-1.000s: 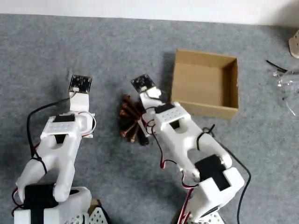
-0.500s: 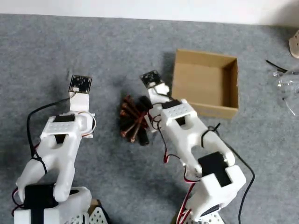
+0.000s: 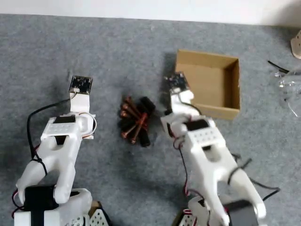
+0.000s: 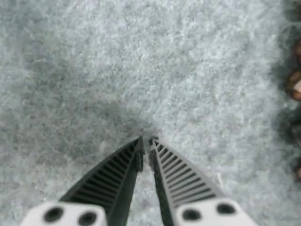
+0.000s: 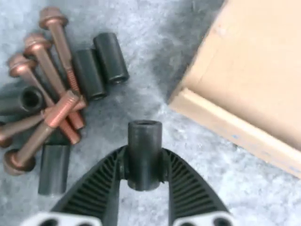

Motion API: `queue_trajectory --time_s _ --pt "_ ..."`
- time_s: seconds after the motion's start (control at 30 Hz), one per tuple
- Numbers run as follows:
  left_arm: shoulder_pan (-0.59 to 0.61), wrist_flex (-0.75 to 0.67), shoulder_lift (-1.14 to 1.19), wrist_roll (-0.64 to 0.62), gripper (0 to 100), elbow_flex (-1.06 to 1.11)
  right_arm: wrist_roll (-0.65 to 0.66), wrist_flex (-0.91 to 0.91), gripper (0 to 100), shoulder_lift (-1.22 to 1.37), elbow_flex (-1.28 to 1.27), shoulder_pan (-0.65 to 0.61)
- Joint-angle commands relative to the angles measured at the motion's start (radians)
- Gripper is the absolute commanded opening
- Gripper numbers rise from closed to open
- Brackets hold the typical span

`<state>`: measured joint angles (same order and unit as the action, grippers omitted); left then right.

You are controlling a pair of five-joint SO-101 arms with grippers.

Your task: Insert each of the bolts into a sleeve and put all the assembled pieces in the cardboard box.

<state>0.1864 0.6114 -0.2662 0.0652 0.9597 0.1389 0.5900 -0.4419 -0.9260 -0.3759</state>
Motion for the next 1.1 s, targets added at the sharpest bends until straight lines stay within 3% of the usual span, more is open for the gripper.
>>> queue_trajectory --time_s 0.0,0.13,0.27,0.37,0.57,0.67,0.8,0.97,1.07 --pt "0.002 0.005 -0.001 -0.003 4 -0.042 0.011 -0.042 0.4 -0.14 -0.058 0.019" --pt "-0.018 0.005 -0.004 -0.003 4 -0.039 0.011 -0.044 0.4 -0.219 -0.163 0.044" --pt "-0.113 0.008 -0.005 0.015 4 -0.038 0.011 -0.053 0.4 -0.271 -0.255 0.045" --pt "-0.157 0.008 -0.005 0.118 4 -0.036 0.011 -0.133 0.4 -0.285 -0.314 0.045" --pt "-0.2 0.035 -0.008 0.133 4 -0.027 0.011 -0.257 0.4 -0.286 -0.403 0.045" --pt "-0.291 0.1 -0.01 0.169 5 -0.062 0.011 -0.259 0.4 -0.286 -0.403 0.045" --pt "-0.397 0.285 -0.068 0.252 5 -0.174 0.011 -0.283 0.4 -0.286 -0.407 0.047" --pt "-0.45 0.422 -0.248 0.252 5 -0.222 0.011 -0.291 0.4 -0.286 -0.409 0.047" --pt "-0.475 0.443 -0.331 0.255 11 -0.173 0.011 -0.291 0.4 -0.286 -0.407 0.047"
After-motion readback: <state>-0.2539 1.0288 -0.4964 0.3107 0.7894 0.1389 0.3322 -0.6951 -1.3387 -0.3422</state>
